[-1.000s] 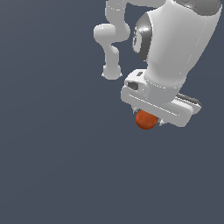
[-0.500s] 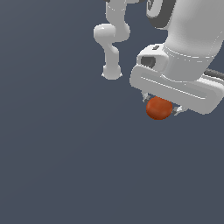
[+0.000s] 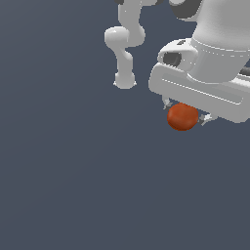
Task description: Pick up the object and move it to a goal position.
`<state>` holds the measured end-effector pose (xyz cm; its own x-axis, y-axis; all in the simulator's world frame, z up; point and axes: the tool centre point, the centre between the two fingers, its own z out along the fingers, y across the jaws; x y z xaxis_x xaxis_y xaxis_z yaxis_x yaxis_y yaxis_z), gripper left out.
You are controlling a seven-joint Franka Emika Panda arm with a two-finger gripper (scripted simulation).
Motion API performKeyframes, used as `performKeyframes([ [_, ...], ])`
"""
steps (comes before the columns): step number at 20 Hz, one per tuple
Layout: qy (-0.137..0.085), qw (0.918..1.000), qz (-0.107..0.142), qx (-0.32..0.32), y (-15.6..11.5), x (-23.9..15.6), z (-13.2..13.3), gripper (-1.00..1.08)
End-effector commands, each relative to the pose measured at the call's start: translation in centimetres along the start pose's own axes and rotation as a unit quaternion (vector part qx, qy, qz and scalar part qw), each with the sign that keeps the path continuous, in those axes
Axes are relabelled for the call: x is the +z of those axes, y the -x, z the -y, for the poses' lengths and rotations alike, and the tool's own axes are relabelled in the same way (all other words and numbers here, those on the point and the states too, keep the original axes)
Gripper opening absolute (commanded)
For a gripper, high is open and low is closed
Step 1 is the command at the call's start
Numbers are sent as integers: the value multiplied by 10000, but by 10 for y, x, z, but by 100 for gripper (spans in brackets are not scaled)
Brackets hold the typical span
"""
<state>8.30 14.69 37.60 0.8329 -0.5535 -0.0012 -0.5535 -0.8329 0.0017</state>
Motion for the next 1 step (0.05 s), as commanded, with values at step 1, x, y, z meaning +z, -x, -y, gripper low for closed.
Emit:
performKeyframes([
  [1, -7, 10000, -7, 1, 0, -1, 0, -100],
])
